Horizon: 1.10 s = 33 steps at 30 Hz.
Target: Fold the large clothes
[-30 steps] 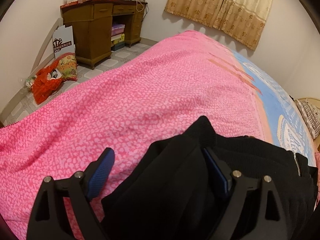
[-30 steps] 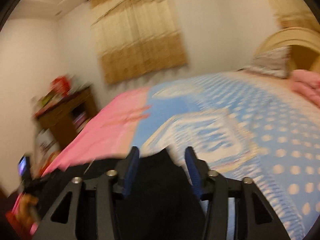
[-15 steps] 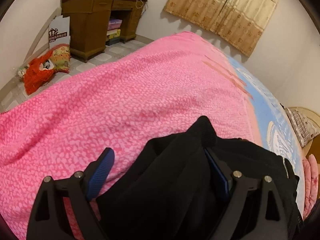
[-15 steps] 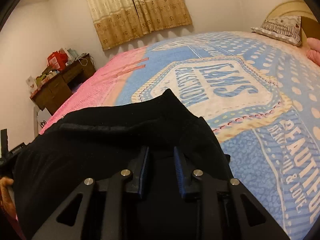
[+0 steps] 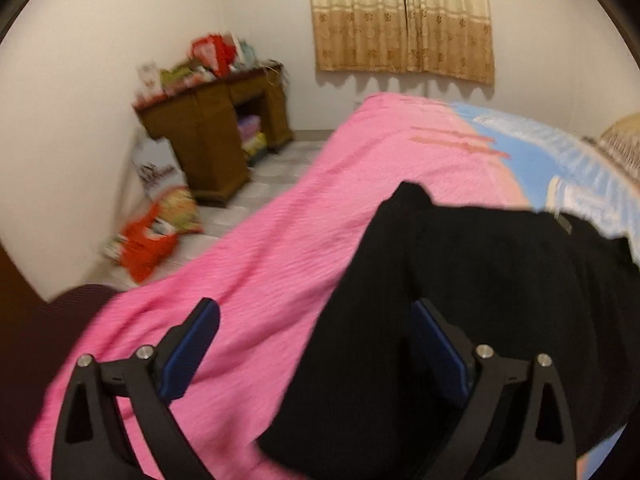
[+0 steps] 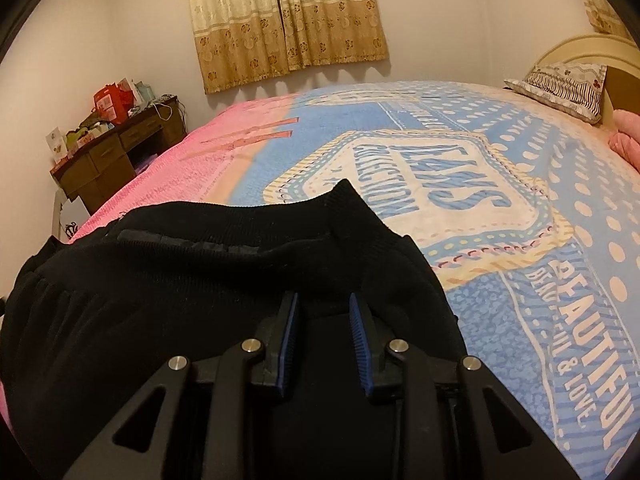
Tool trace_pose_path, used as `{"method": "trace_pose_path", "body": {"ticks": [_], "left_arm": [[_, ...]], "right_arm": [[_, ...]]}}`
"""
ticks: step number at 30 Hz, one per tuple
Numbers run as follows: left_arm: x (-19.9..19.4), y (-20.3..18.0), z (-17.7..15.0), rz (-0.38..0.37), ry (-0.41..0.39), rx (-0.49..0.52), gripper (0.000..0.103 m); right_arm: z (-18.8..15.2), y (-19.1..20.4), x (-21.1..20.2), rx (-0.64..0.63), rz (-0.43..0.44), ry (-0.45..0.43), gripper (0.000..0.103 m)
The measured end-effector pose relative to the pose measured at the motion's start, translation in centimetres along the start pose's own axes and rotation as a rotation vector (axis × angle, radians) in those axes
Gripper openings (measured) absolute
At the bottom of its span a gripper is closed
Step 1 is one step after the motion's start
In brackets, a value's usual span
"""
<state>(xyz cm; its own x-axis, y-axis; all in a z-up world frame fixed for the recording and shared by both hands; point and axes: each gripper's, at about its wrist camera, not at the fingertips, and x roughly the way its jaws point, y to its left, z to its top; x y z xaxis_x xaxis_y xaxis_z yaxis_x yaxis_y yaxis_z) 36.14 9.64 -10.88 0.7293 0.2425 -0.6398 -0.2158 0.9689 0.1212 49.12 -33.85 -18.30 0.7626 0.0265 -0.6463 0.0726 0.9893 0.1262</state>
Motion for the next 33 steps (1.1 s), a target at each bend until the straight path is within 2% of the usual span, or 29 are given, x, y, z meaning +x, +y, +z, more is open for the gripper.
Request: {"method": "trace_pose_path", "body": {"ticks": [2, 4, 5, 6, 8, 10, 11, 14, 17, 18, 19, 20, 25, 27, 29, 33], "left_arm": [[-1.4, 0.6, -1.4, 0.016, 0.004, 0.030, 0.099], [-2.3, 1.8, -2.5, -0.026, 0.014, -0.002, 0.100], [-2.5, 2.1, -2.9, -0.044, 0.015, -0.024, 0.102], [-2.9, 2.9, -3.9, -0.063, 0.009, -0.063, 0.103], [-3.3, 3.4, -5.1, -0.072, -0.005, -0.112, 0.103], [-3.1, 3.5, -6.2, -0.083, 0.005, -0.172, 0.103], [-3.1, 3.4, -6.5, -0.098, 0.013, -0.205, 0.103], [-2.5, 3.7, -7.5, -0.193, 0.049, -0.348, 0.103], [-2.8, 2.8, -8.4, -0.229, 0.040, -0.402, 0.103], [-2.6, 2.5, -8.4, -0.236, 0.033, -0.402, 0.103], [-2.1, 1.9, -8.3, -0.248, 0.048, -0.400, 0.103], [-1.8, 1.6, -8.4, -0.258, 0.065, -0.402, 0.103], [1.3, 1.0, -8.0, -0.367, 0.092, -0.525, 0.103], [1.9, 1.0, -7.3, -0.340, 0.068, -0.552, 0.103], [2.4, 1.0, -6.8, -0.368, 0.033, -0.597, 0.103], [3.1, 0.6, -6.9, -0.352, 0.009, -0.618, 0.102]], "right_arm": [[0.3, 0.0, 0.1, 0.005, 0.006, 0.026, 0.027], [1.4, 0.2, -1.6, 0.013, -0.033, 0.058, 0.027], [1.6, 0.5, -3.1, 0.022, -0.065, 0.007, 0.027], [1.5, 1.2, -6.1, 0.031, -0.085, -0.107, 0.028], [1.1, 3.2, -9.1, 0.001, -0.030, -0.189, 0.028], [0.1, 6.5, -10.4, -0.069, 0.087, -0.153, 0.028], [-0.3, 7.6, -10.5, -0.087, 0.116, -0.142, 0.028], [-2.3, 12.3, -9.8, -0.160, 0.232, -0.098, 0.028], [-4.1, 15.0, -7.5, -0.215, 0.249, -0.066, 0.028], [-5.2, 15.7, -5.7, -0.242, 0.236, -0.028, 0.028], [-6.3, 16.0, -4.0, -0.265, 0.209, 0.007, 0.028], [-6.8, 15.7, -3.3, -0.269, 0.210, 0.006, 0.028], [-6.7, 13.9, -3.5, -0.202, 0.291, -0.013, 0.028], [-6.8, 13.8, -3.5, -0.207, 0.286, -0.016, 0.028], [-6.9, 14.1, -3.3, -0.217, 0.276, -0.020, 0.028], [-7.2, 14.7, -3.5, -0.211, 0.284, -0.022, 0.028]]}}
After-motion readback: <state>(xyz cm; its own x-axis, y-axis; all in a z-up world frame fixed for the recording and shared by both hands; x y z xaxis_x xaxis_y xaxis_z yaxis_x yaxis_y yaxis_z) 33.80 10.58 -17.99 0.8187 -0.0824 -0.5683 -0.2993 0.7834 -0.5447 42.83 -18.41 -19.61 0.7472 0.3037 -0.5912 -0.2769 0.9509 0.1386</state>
